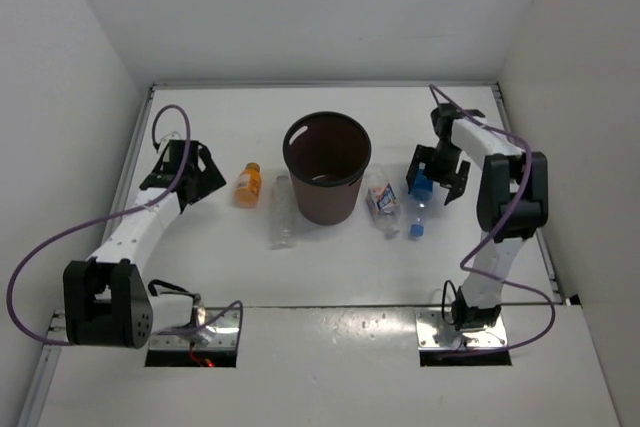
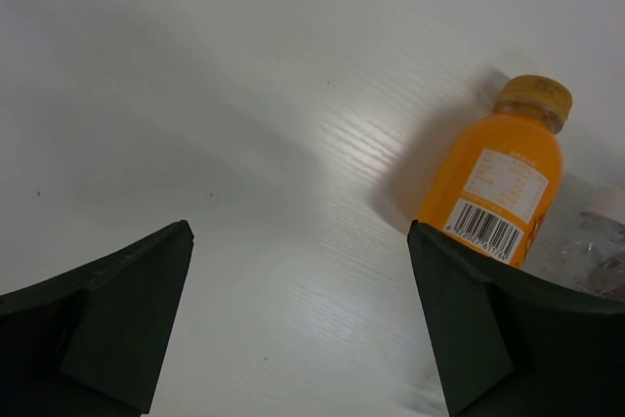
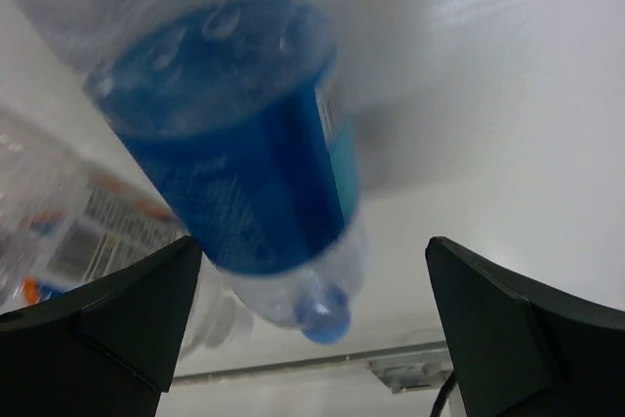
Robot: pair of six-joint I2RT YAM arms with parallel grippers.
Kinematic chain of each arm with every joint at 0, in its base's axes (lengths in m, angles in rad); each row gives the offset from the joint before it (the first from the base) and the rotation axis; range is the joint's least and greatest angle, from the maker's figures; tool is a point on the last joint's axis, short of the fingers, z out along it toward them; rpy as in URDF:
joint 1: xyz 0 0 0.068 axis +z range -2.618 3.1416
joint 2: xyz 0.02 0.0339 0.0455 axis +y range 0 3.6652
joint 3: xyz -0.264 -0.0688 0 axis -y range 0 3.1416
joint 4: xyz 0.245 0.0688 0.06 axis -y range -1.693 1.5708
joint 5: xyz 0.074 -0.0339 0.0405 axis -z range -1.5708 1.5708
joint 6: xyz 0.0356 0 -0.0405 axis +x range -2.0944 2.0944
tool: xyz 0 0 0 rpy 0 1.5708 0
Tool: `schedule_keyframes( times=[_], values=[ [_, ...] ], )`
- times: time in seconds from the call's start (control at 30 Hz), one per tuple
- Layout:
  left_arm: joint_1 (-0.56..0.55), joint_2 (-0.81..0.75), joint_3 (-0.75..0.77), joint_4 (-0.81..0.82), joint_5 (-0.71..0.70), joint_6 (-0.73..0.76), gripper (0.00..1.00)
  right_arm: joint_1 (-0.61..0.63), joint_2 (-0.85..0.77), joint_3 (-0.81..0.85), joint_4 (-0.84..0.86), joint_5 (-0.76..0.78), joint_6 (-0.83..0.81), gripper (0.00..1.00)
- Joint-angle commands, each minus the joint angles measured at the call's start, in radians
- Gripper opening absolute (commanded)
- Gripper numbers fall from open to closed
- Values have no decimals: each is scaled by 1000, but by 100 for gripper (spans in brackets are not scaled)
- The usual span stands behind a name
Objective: Put the plastic bottles in the bin
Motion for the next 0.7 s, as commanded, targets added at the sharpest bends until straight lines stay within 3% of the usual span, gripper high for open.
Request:
schedule_keyframes(
  times=[0.0, 0.1, 0.13, 0.2, 0.23, 0.3, 0.33, 0.4, 0.43, 0.67],
  values=[
    [9, 20, 7, 80, 9, 65, 99, 8, 71, 51, 36, 43, -4, 99],
    [9, 38, 7, 101, 9, 78, 99, 8, 152, 77, 46, 43, -4, 99],
    [9, 38, 17, 101, 9, 78, 99, 8, 166, 77, 46, 31, -4, 91],
    [9, 47, 18, 112, 9, 78, 99, 8, 188, 77, 71, 31, -4, 86],
    [9, 47, 18, 112, 9, 78, 99, 8, 188, 77, 71, 19, -4, 71],
    [9, 47, 18, 123, 9, 87, 99, 8, 188, 77, 83, 18, -4, 57],
    [9, 47, 18, 123, 9, 87, 99, 8, 188, 77, 83, 18, 5, 38],
    [9, 47, 8, 123, 9, 87, 99, 8, 174, 86, 65, 37, 5, 26],
    [9, 47, 8, 132, 9, 87, 99, 8, 151, 99, 54, 37, 14, 12],
    [9, 47, -1, 132, 38, 76, 99, 17, -57, 390, -55, 143, 51, 8]
  ],
)
